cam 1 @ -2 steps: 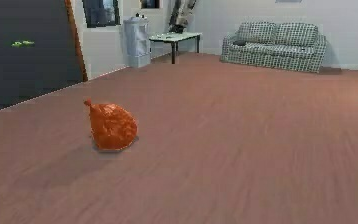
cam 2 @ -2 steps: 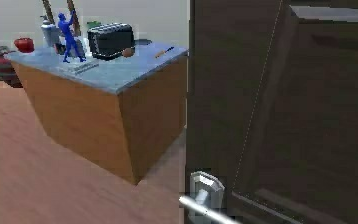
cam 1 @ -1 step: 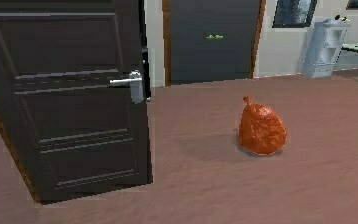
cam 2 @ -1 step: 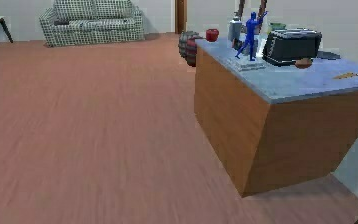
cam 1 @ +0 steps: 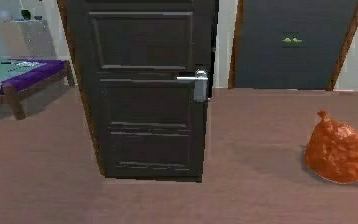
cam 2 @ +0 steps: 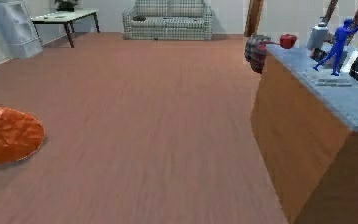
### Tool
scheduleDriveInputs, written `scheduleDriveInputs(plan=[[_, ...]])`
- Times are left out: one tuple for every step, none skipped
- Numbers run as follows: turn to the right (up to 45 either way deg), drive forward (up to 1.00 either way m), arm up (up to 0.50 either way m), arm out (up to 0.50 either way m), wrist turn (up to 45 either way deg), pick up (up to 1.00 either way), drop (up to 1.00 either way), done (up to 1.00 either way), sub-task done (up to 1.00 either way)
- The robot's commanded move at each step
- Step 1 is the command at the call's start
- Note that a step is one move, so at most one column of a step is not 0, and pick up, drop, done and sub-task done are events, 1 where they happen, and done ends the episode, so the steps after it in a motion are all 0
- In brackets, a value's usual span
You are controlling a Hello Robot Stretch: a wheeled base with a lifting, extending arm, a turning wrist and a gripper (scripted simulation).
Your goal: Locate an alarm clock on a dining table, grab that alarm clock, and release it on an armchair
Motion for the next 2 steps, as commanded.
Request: scheduleDriveInputs(plan=[[0.0, 0.20, 0.00, 0.00, 0.0, 0.00, 0.00, 0.00, 0.00], [-45.0, 0.00, 0.00, 0.00, 0.0, 0.00, 0.00, 0.00, 0.00]])
